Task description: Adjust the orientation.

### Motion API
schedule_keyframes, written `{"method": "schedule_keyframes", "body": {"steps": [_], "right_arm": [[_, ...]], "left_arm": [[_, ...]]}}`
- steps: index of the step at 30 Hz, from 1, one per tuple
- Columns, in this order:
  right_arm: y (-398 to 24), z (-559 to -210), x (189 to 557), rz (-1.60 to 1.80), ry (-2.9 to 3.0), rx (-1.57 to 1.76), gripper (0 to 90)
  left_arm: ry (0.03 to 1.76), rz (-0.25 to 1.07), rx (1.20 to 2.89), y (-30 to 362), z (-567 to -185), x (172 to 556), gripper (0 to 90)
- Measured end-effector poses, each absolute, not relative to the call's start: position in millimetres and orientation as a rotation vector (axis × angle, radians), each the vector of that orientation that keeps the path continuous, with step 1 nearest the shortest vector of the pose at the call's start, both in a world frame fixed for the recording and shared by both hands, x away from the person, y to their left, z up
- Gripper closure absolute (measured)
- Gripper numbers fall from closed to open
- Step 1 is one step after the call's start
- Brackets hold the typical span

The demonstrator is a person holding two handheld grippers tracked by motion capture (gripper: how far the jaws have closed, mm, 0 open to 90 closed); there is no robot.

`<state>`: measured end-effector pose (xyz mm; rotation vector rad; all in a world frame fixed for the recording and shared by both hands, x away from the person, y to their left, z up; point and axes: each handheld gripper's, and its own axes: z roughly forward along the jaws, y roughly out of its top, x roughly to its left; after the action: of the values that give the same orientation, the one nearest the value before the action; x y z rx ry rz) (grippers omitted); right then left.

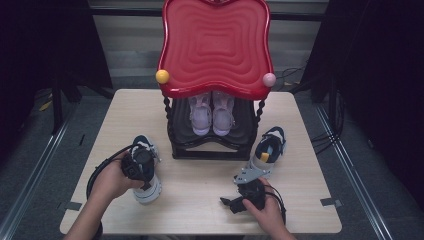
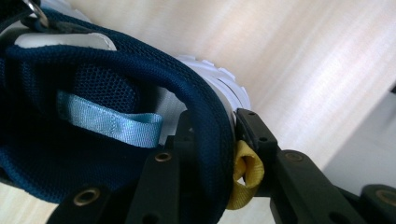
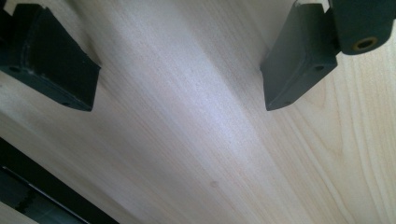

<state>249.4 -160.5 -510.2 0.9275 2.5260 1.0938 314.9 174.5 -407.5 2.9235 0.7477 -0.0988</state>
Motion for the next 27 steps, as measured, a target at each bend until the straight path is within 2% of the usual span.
{"method": "schedule_keyframes", "body": {"steps": [13, 19, 22, 24, 27], "right_arm": [[-160.2, -510.3, 250.4, 1.090, 2.525, 0.917, 10.2], [-160.4, -510.3, 250.6, 1.087, 2.520, 0.914, 10.2], [-160.2, -510.3, 250.4, 1.089, 2.524, 0.917, 10.2], [-160.2, -510.3, 250.4, 1.087, 2.523, 0.917, 10.2], [-160.2, -510.2, 250.2, 1.088, 2.525, 0.919, 10.3]], "left_arm": [[0.714, -0.125, 2.906, 177.2, -408.3, 317.8, 68.3], [0.666, -0.175, 2.949, 177.9, -408.8, 320.8, 62.4], [0.652, -0.170, 2.964, 176.2, -409.0, 320.4, 63.3], [0.654, -0.170, 2.984, 174.9, -407.0, 321.8, 68.0], [0.678, -0.217, 2.953, 169.9, -407.7, 320.2, 69.9]]}}
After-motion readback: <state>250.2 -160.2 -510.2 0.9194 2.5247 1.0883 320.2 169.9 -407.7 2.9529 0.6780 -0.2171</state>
